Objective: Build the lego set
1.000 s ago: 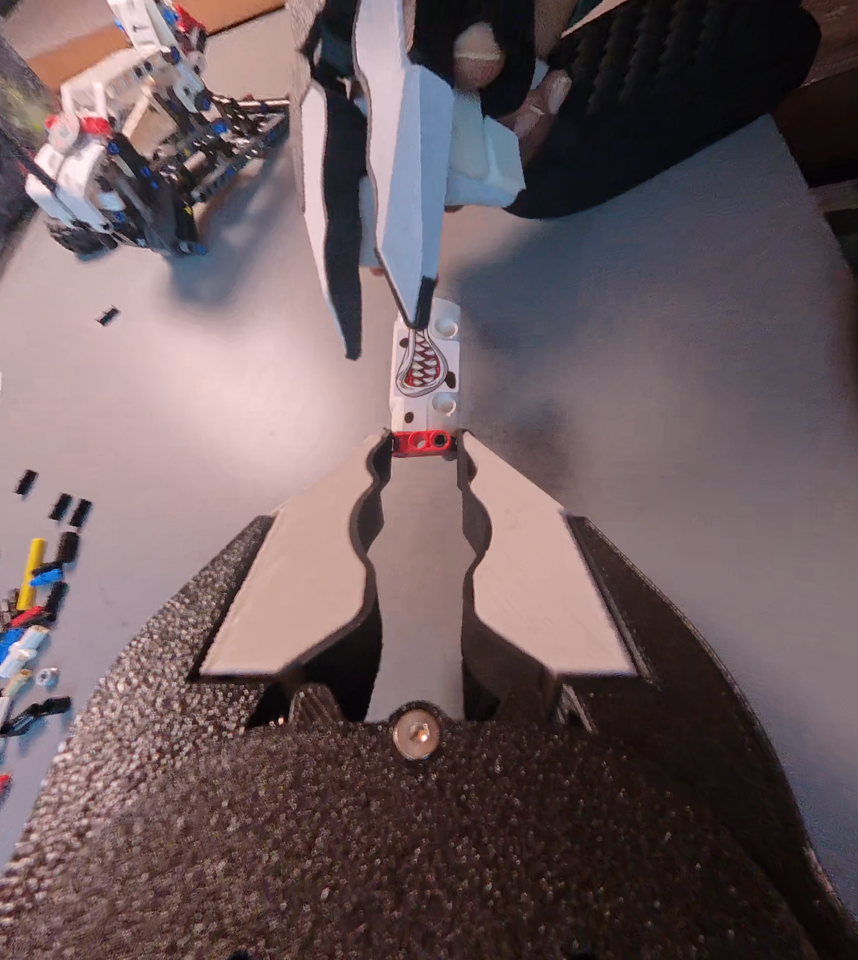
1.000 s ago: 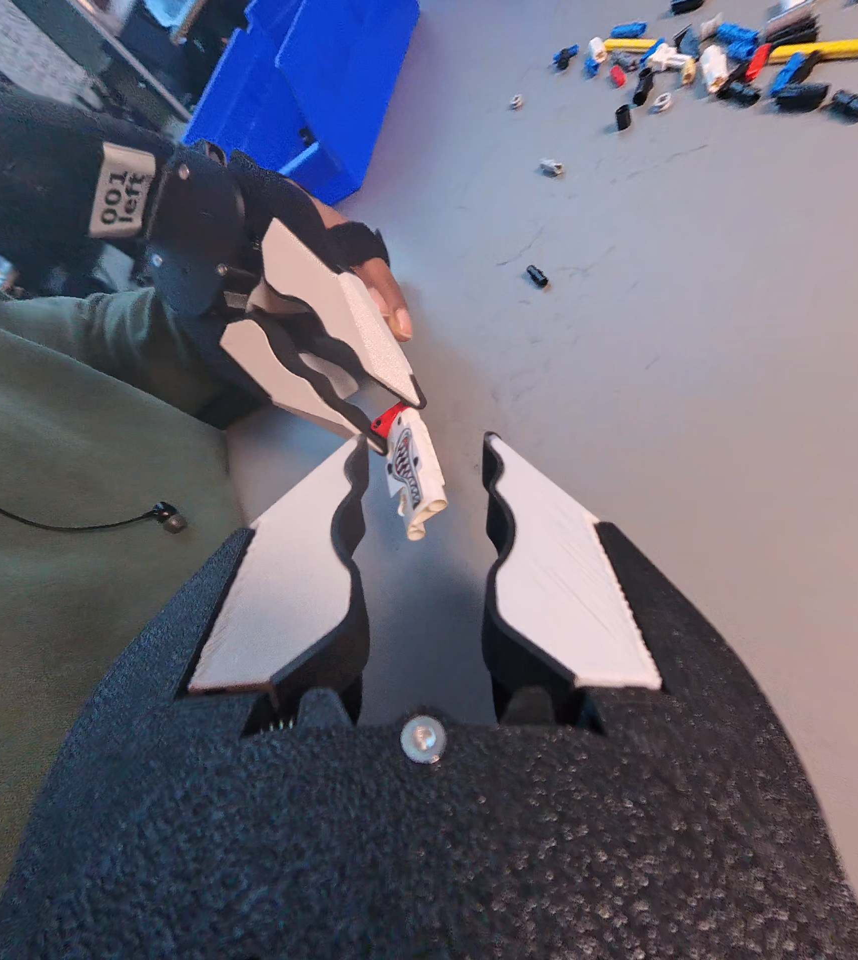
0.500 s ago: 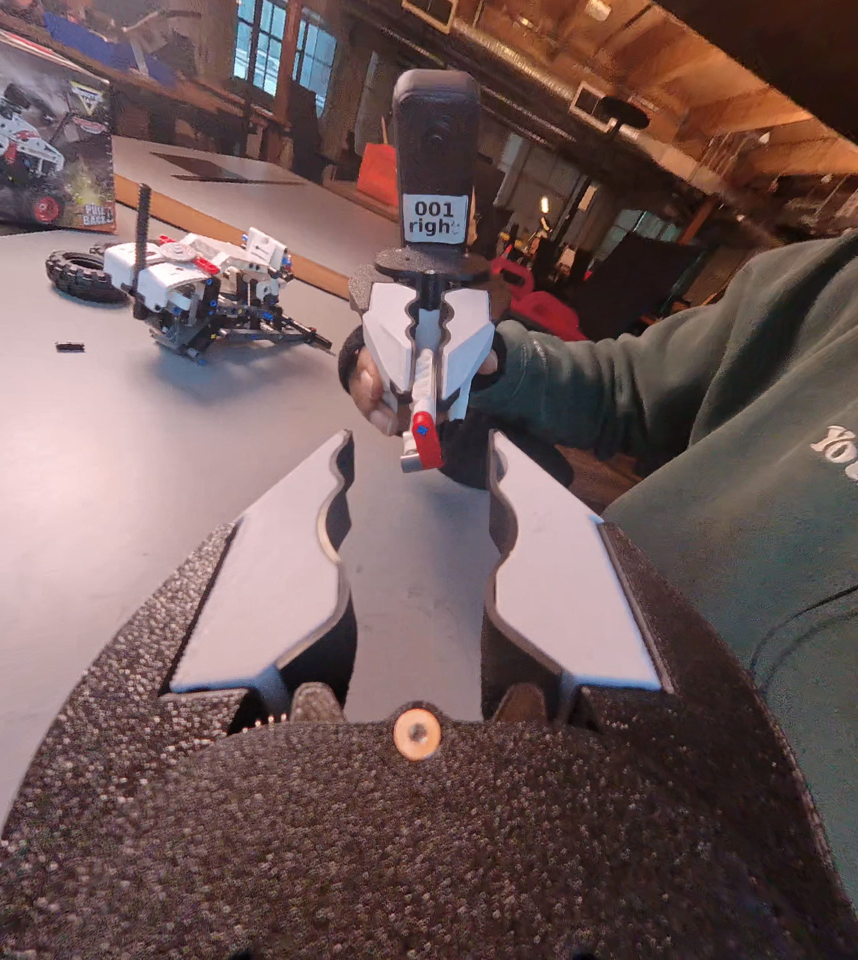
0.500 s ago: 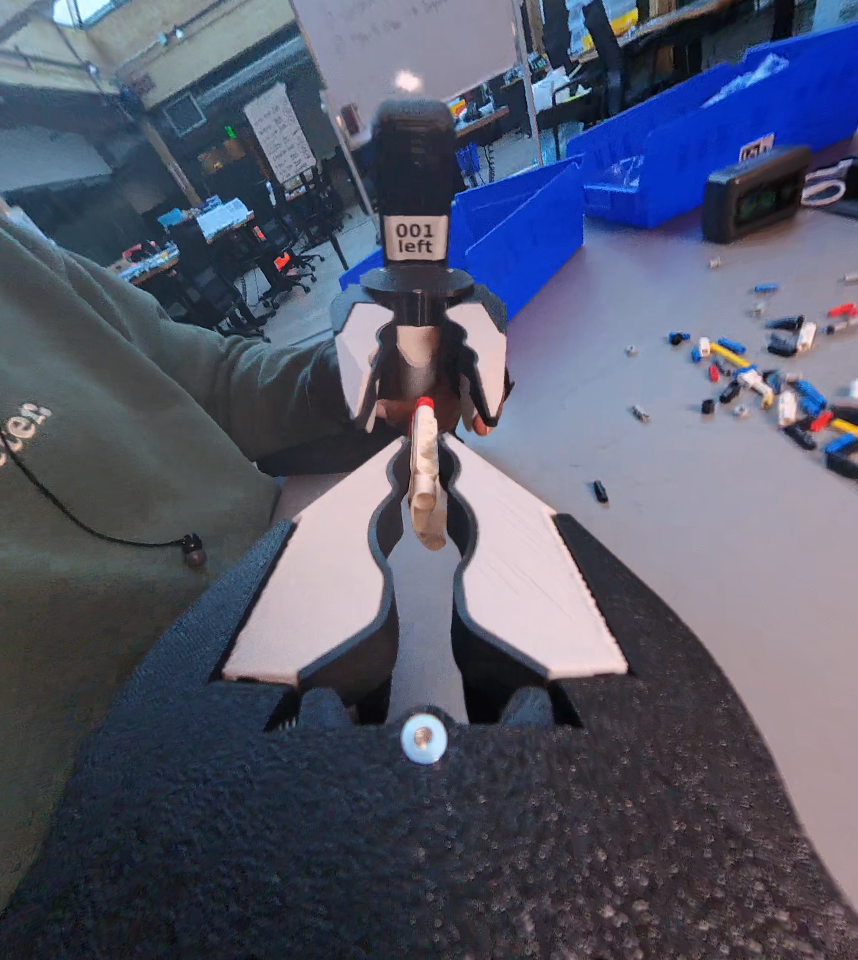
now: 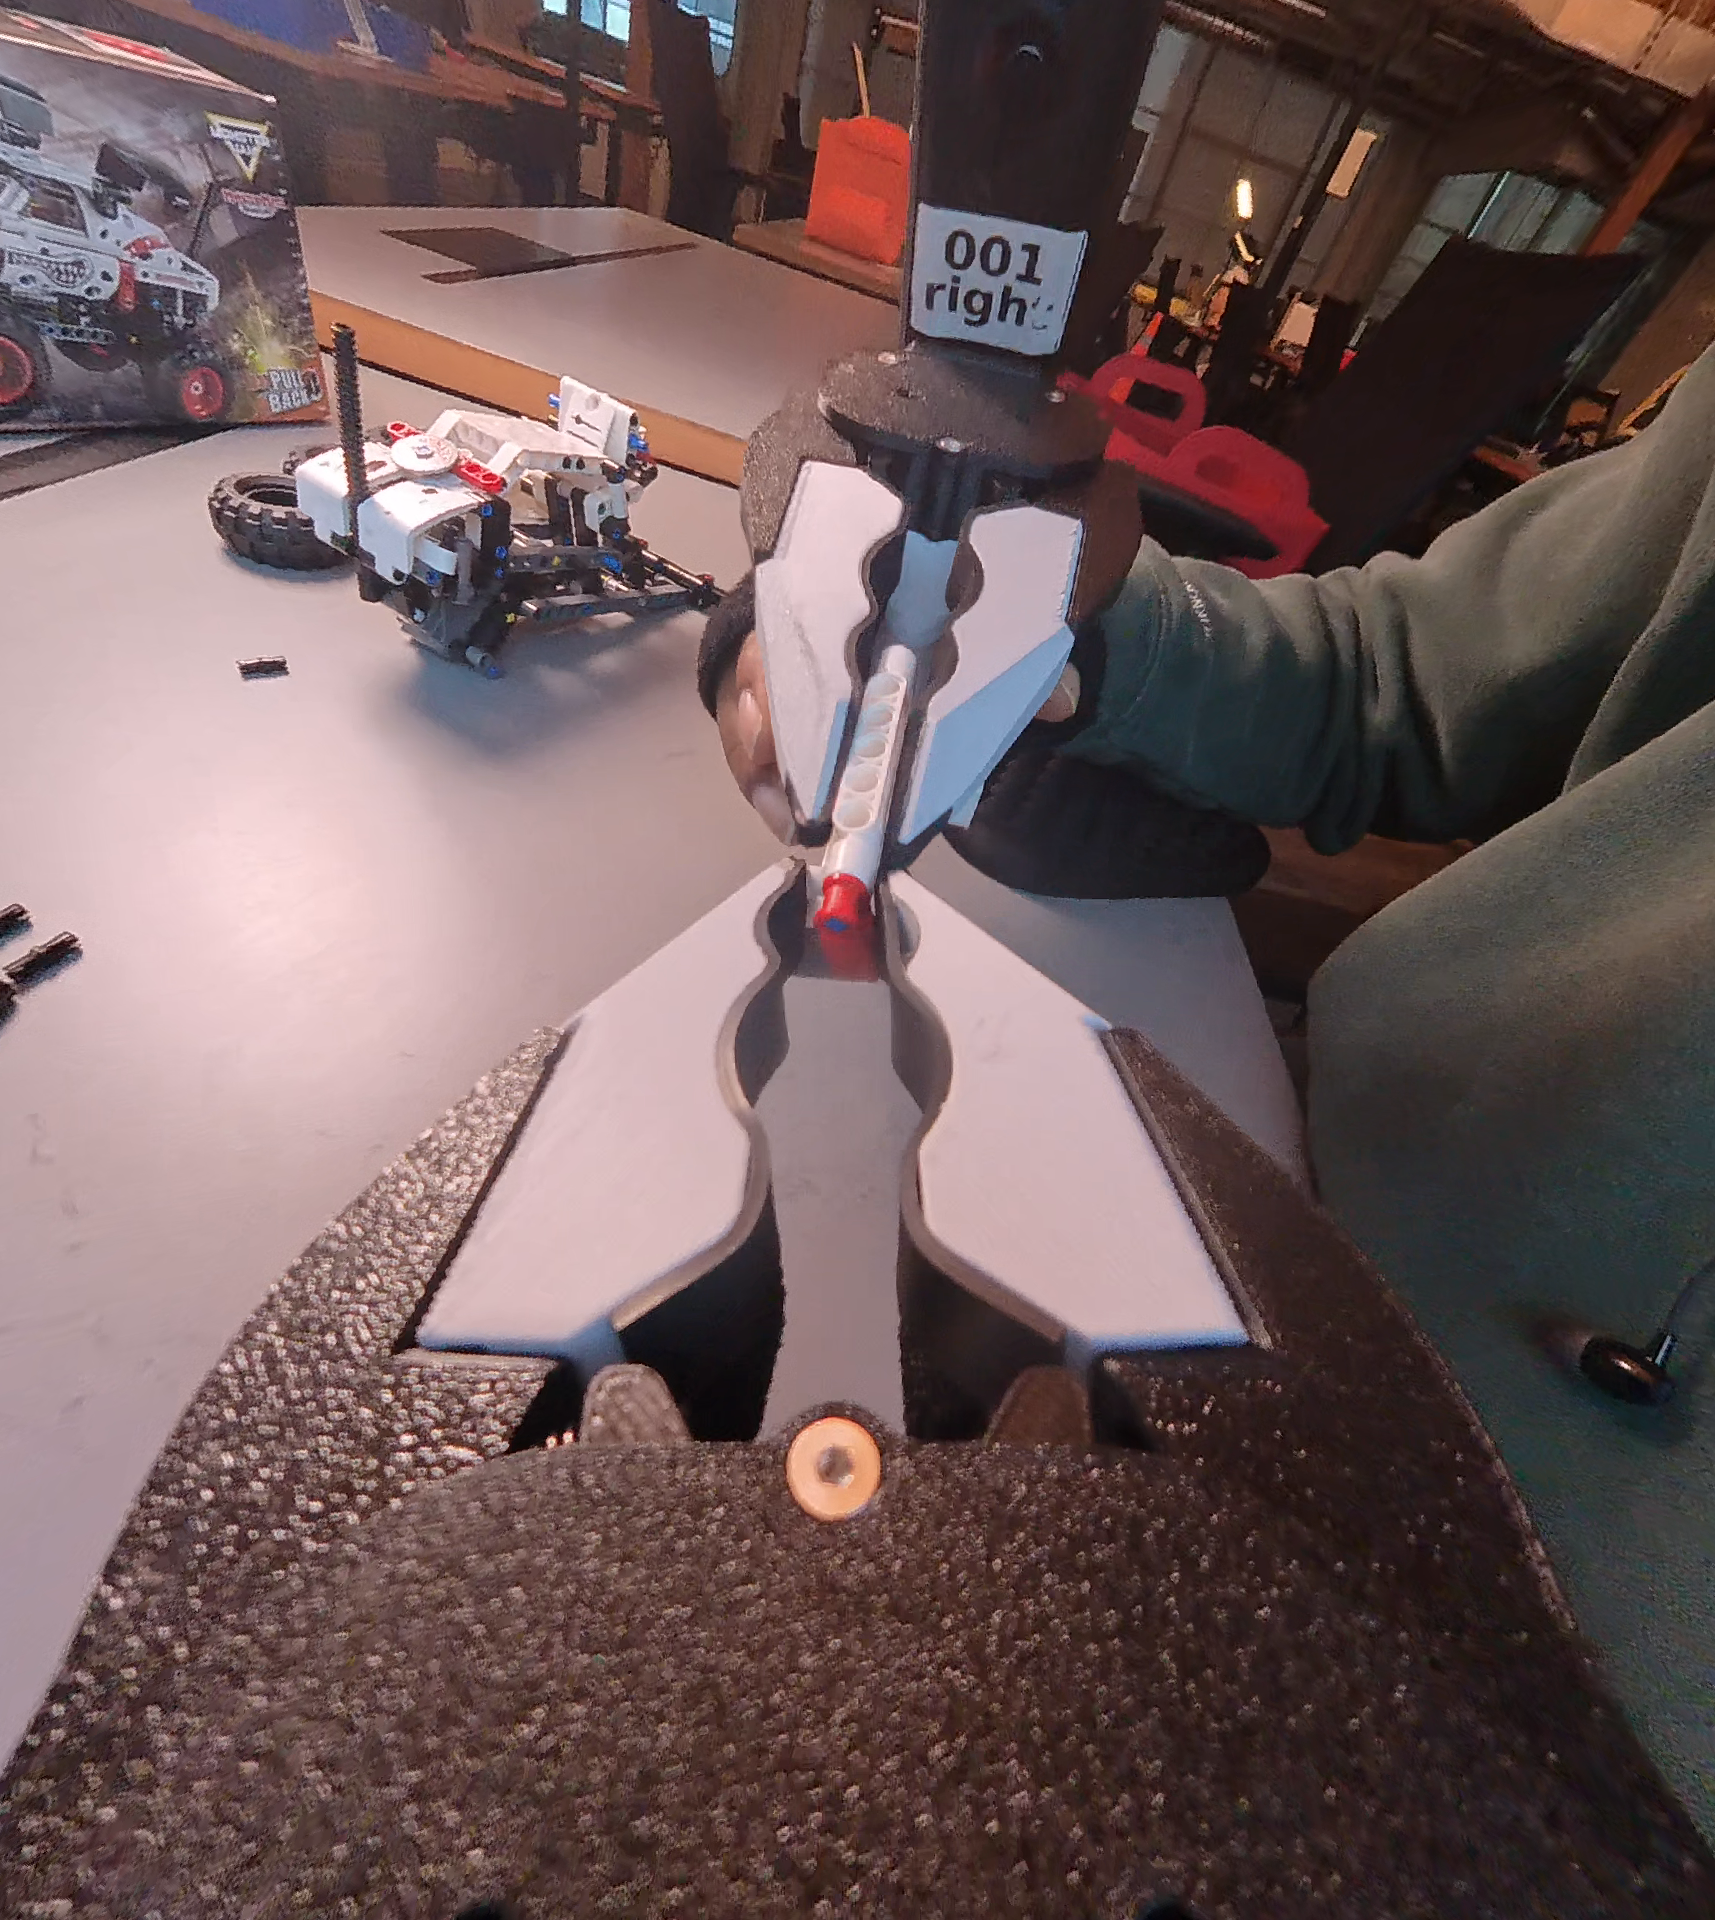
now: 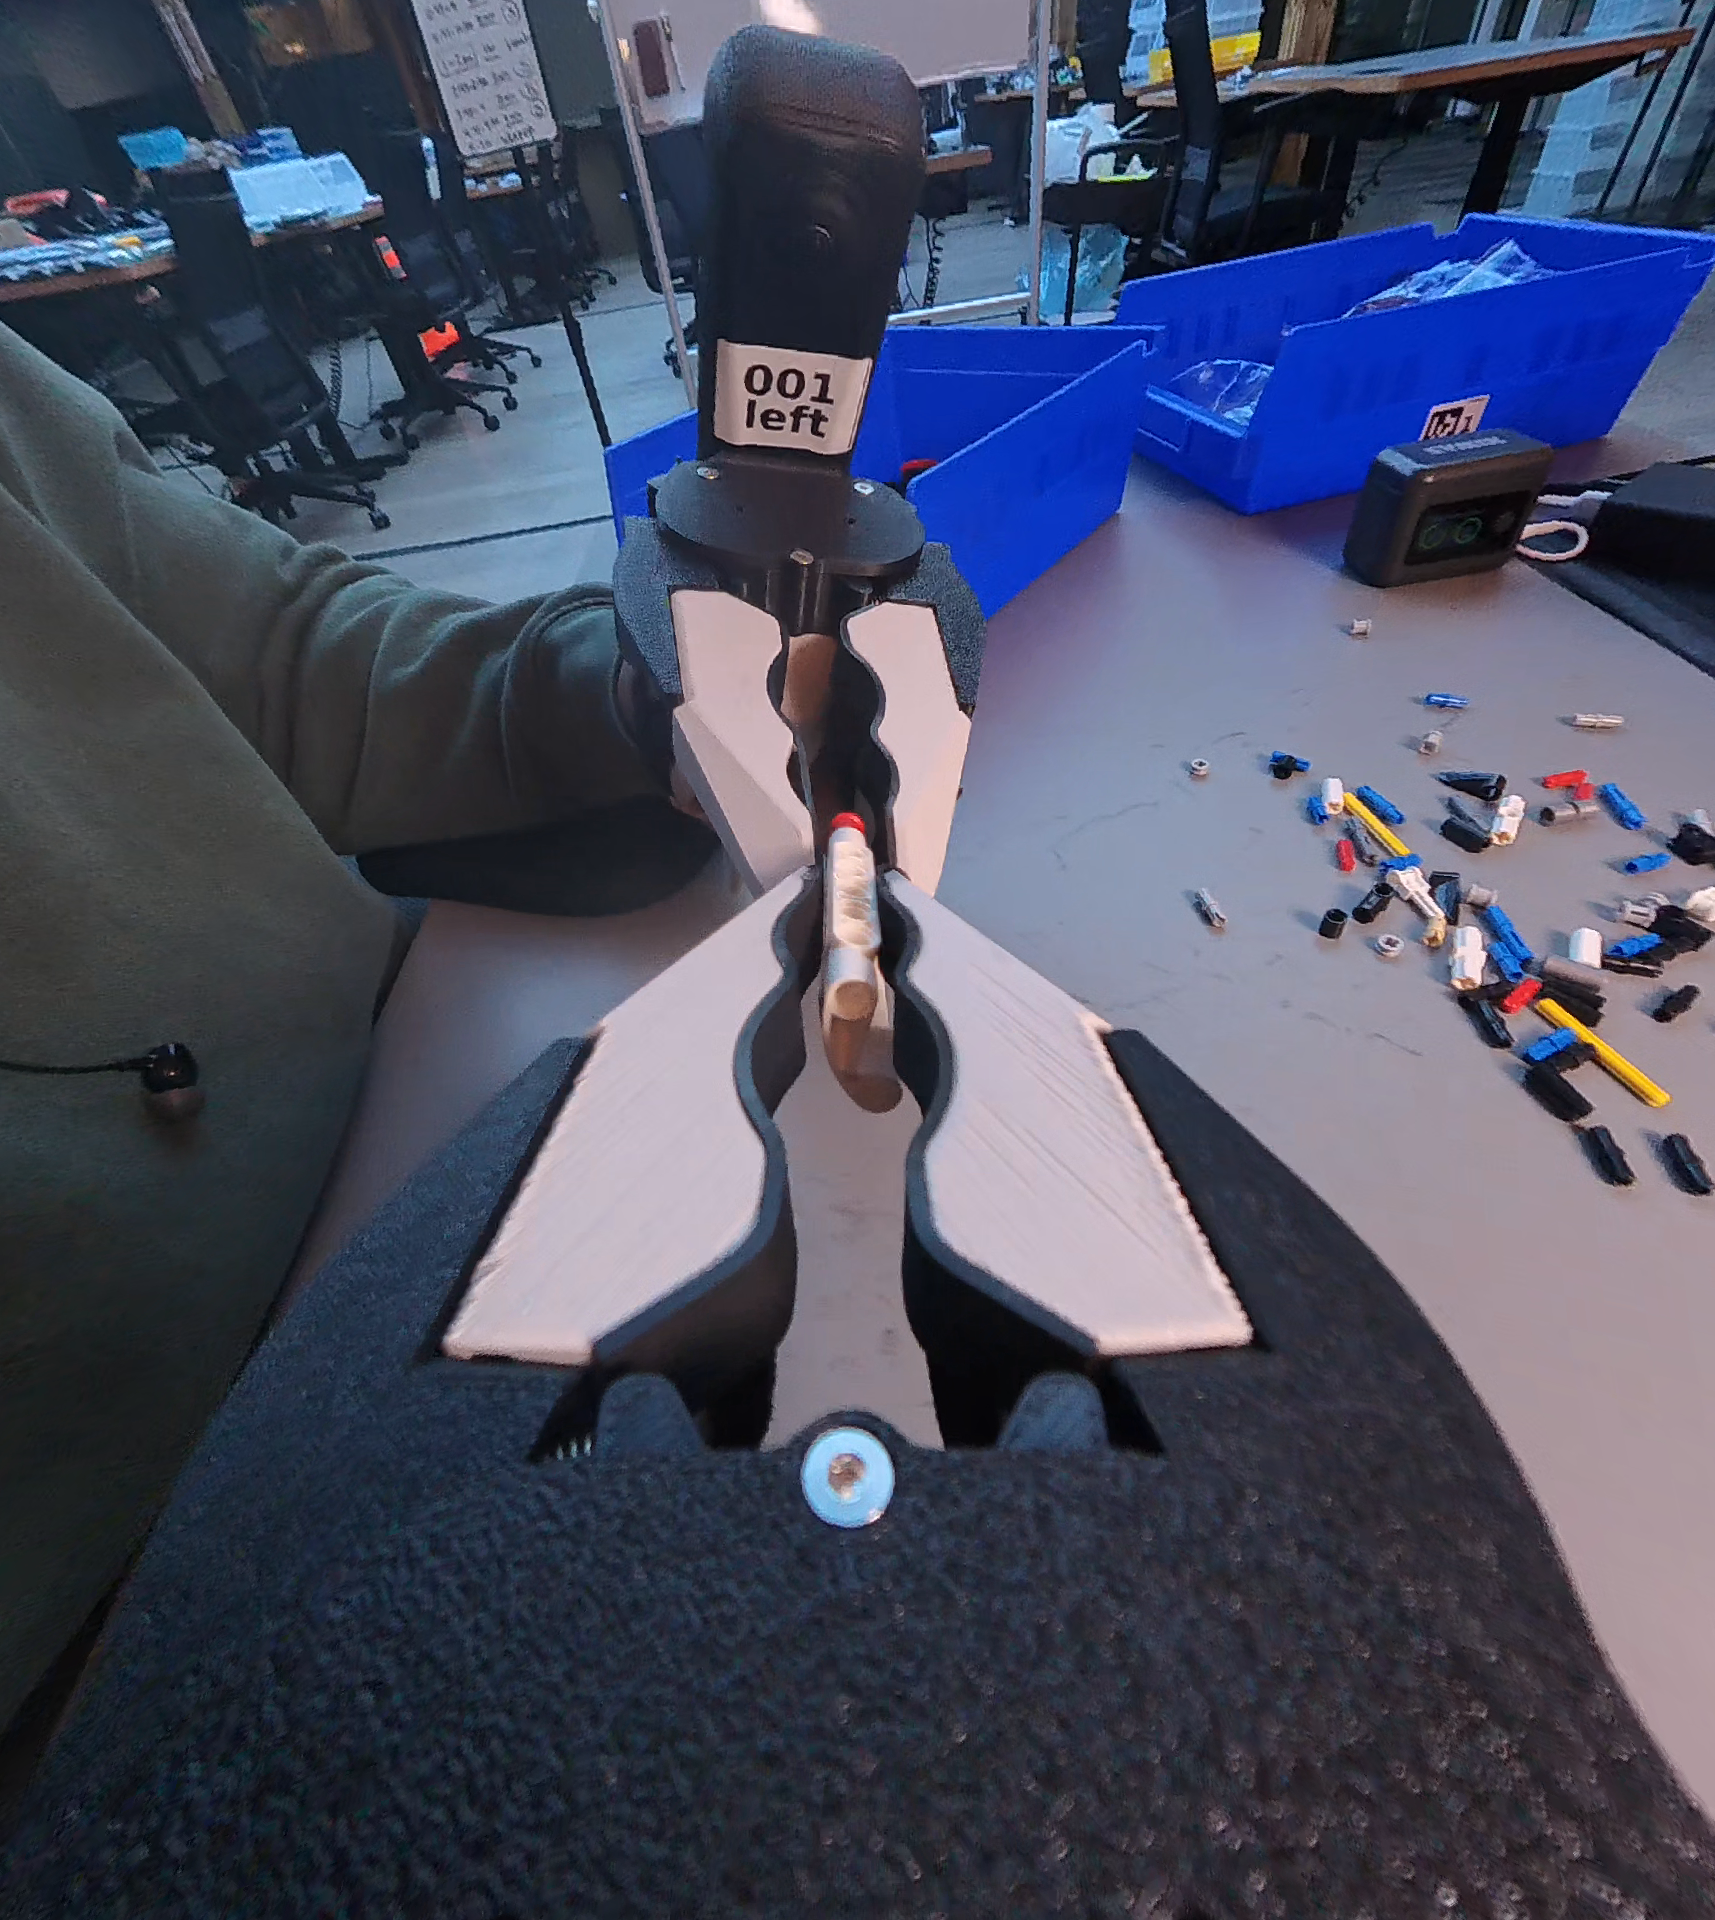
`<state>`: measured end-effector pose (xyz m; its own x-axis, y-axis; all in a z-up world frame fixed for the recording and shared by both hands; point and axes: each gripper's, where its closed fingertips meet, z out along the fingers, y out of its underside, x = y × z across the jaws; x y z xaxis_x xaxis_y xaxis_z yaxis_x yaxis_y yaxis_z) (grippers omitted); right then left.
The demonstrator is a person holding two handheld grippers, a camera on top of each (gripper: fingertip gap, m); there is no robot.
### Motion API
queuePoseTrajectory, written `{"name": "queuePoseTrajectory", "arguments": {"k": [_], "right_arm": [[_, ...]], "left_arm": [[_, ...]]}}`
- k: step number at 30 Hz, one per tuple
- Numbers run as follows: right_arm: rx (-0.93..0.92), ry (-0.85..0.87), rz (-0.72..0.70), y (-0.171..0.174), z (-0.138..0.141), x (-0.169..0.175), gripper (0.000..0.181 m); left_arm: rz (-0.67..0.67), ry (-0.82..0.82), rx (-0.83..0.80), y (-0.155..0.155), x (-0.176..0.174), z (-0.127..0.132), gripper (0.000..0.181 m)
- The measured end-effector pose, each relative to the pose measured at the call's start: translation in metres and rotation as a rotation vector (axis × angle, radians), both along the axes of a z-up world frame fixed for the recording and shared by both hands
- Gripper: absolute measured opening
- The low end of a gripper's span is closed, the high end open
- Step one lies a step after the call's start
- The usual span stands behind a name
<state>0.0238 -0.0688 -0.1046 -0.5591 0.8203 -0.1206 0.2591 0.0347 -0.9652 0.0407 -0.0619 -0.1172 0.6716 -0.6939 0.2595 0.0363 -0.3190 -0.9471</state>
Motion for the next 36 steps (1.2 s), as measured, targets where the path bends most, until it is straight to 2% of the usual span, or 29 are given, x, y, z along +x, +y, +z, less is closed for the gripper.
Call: {"name": "queuePoseTrajectory", "arguments": {"k": [4, 9, 11, 12, 18, 25, 28, 30, 33, 36], "right_arm": [[-0.018, -0.021, -0.007, 0.000, -0.005, -0.002, 0.008], [-0.070, -0.017, -0.014, 0.001, -0.003, -0.002, 0.008], [-0.074, -0.010, -0.028, 0.004, -0.002, -0.003, 0.014], [-0.084, -0.012, -0.007, 0.003, -0.002, -0.001, 0.008], [-0.092, 0.022, 0.004, 0.008, -0.001, 0.005, 0.013], [-0.133, 0.025, 0.028, 0.012, -0.003, 0.009, 0.008], [-0.149, -0.029, 0.044, 0.011, -0.012, 0.010, 0.008], [-0.178, -0.034, 0.058, 0.007, -0.011, 0.010, 0.008], [-0.211, -0.038, 0.050, 0.007, -0.009, 0.008, 0.008], [-0.239, -0.041, 0.037, 0.012, -0.009, 0.007, 0.016]], "left_arm": [[0.029, 0.097, 0.026, 0.001, -0.002, -0.006, 0.011], [0.031, 0.072, 0.019, 0.002, -0.003, -0.004, 0.012], [0.027, 0.042, 0.017, 0.002, -0.003, -0.002, 0.011], [0.027, 0.028, 0.011, 0.002, -0.003, -0.003, 0.011], [-0.006, -0.090, -0.024, 0.002, -0.001, 0.000, 0.012], [-0.049, -0.251, -0.110, 0.003, -0.003, 0.001, 0.013], [-0.049, -0.279, -0.114, 0.003, -0.006, 0.003, 0.025], [-0.085, -0.244, -0.122, -0.001, 0.001, 0.000, 0.009], [-0.070, -0.222, -0.113, 0.000, 0.001, 0.000, 0.008], [-0.072, -0.277, -0.137, 0.000, -0.001, 0.003, 0.006]]}}
